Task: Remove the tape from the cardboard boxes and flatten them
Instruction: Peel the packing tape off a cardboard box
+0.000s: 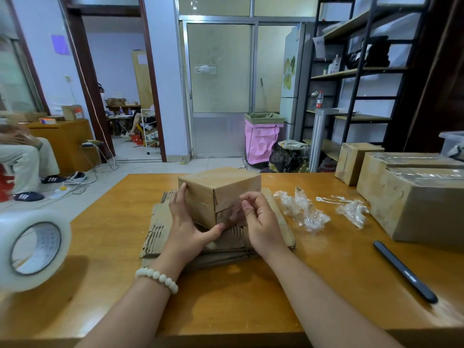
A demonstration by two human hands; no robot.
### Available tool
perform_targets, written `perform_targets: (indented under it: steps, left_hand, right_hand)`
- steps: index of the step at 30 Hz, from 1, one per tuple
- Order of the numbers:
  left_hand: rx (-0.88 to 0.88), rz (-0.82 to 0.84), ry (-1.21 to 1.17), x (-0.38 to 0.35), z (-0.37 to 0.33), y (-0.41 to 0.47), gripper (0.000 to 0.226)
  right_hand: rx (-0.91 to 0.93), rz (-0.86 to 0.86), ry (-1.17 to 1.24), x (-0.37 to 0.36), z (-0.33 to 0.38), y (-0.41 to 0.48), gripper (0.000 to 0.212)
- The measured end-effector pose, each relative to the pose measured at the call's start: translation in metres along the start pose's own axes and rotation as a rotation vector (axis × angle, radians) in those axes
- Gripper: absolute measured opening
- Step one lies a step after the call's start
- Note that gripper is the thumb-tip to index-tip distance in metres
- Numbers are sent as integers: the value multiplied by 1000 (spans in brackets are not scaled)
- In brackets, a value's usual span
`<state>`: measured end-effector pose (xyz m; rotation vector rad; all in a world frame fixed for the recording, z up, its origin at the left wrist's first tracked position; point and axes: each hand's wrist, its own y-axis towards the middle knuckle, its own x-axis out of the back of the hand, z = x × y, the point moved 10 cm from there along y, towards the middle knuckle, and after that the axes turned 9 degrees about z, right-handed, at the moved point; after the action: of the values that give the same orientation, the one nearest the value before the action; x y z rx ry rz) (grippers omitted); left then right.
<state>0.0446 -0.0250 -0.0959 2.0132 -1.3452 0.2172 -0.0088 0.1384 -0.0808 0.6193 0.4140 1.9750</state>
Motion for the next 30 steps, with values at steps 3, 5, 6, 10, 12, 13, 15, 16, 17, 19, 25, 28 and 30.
perform_targets:
  steps: [3, 5, 6, 10, 12, 13, 15, 16, 17, 19, 25, 28, 30]
  left_hand:
    - [-1, -17, 1, 1, 1, 0, 118]
    - [7, -23, -5, 1, 2, 0, 120]
    - [14, -26, -11, 1, 3, 0, 121]
    - [30, -29, -17, 1, 5, 0, 124]
    - [45, -39, -23, 3, 7, 0, 124]
    - [48, -44, -24, 4, 7, 0, 124]
    - [43, -56, -33, 5, 6, 0, 122]
    - [41, -64, -44, 6, 6, 0, 121]
    - [43, -72, -53, 7, 7, 0, 119]
    - [44, -74, -50, 7, 7, -1, 120]
    - [22, -38, 12, 4, 4, -1, 118]
    - [7, -31, 33, 3, 3, 0, 121]
    - [-19, -19, 53, 1, 3, 0, 125]
  right_hand:
    - [-12, 2, -17, -2, 2, -1, 30]
    - [-31, -5, 7, -3, 2, -2, 34]
    - [-42, -18, 31, -1, 1, -3, 35]
    - [-131, -44, 237, 4, -5, 0, 34]
    - [-189, 17, 424, -3, -8, 0, 32]
    - [-205, 65, 501, -7, -8, 0, 32]
    - [-212, 158, 617, -15, -5, -2, 37]
    - [-215, 185, 680, -18, -5, -2, 40]
    - [-225, 200, 745, -19, -4, -2, 45]
    - [-272, 172, 796, -18, -8, -2, 52]
    - [-282, 168, 477, -11, -13, -1, 13]
    - [-239, 155, 381, -9, -12, 0, 20]
    - [-192, 115, 206, -5, -9, 2, 20]
